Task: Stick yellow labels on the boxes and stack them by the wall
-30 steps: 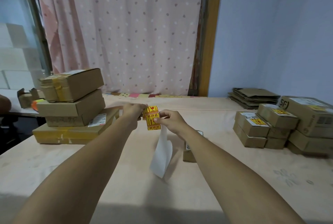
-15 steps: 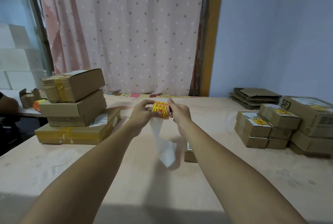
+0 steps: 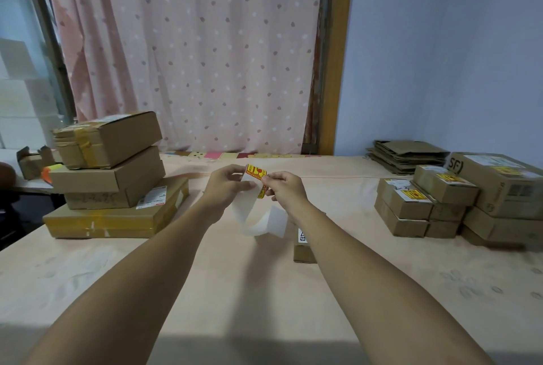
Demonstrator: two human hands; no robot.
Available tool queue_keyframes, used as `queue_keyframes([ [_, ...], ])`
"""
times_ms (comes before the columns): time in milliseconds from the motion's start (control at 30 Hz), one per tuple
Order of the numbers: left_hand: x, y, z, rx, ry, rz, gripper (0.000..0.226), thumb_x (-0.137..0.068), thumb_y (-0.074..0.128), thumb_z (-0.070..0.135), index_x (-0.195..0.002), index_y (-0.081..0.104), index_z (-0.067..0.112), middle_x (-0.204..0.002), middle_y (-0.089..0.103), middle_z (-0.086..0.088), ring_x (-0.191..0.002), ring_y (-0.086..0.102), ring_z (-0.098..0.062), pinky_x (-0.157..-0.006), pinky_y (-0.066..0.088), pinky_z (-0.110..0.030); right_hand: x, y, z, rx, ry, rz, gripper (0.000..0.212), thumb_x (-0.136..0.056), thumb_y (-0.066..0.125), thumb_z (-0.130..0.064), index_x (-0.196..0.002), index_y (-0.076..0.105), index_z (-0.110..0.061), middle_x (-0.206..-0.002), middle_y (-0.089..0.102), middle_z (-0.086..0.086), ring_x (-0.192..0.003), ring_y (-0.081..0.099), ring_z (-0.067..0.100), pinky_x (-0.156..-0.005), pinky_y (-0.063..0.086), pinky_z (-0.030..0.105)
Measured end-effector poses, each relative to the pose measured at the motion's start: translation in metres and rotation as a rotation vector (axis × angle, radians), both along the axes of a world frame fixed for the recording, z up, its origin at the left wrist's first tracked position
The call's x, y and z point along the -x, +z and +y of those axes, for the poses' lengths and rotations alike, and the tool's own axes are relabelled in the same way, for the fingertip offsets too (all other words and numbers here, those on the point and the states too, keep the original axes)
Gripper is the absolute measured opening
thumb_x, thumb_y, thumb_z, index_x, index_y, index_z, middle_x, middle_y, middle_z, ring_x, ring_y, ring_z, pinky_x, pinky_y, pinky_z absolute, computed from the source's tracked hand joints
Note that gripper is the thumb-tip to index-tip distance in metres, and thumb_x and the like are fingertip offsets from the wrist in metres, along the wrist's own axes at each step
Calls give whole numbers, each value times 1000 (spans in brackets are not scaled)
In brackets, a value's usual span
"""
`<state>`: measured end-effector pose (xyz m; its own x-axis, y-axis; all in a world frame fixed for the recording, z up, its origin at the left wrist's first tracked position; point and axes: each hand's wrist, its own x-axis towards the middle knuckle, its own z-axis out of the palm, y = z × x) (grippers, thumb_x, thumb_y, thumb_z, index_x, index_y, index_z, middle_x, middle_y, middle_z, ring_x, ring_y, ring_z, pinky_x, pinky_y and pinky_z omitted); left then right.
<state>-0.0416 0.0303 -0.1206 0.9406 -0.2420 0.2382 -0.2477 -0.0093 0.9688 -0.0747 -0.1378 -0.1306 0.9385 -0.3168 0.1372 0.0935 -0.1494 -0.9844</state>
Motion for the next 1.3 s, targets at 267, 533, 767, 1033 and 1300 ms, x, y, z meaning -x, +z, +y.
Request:
queue_keyframes([
  [267,-3,-9,-4,-126,77,-174,29,-69,86,31,-82,76,8,-88,69,-24,-71,59,-20,-70,45,-35,-2,-2,7,538,-54,-226,11,-90,70,-34,-101,70,-32,-108,61,-17,-95,58,9,-83,51,32],
  [533,-10,-10,4,-359,46,-331,6,-81,82,15,-79,78,19,-70,71,0,-67,57,-10,-68,47,-29,0,-6,-1,640,-1,-256,15,-93,66,-33,-102,77,-32,-99,71,-18,-95,59,11,-83,51,33],
  [767,-10,-12,9,-452,43,-354,6,-79,84,23,-79,79,21,-76,74,0,-69,60,-11,-68,49,-30,-2,-12,1,581,25,-211,13,-94,68,-29,-98,81,-30,-92,76,-14,-93,65,14,-84,56,37],
  [1033,-12,-18,20,-552,-15,-403,12,-75,74,29,-83,80,22,-81,74,-1,-82,64,-30,-73,53,-40,-3,-16,-1,576,81,-159,13,-93,70,-25,-96,83,-26,-92,76,-16,-94,67,11,-88,56,35],
  [1300,-7,-29,30,-624,120,-276,25,-81,79,10,-100,67,18,-81,73,-2,-77,66,-24,-69,55,-37,-1,-17,-10,605,-125,-122,15,-99,60,-29,-102,74,-24,-94,70,-8,-89,63,17,-71,49,29],
])
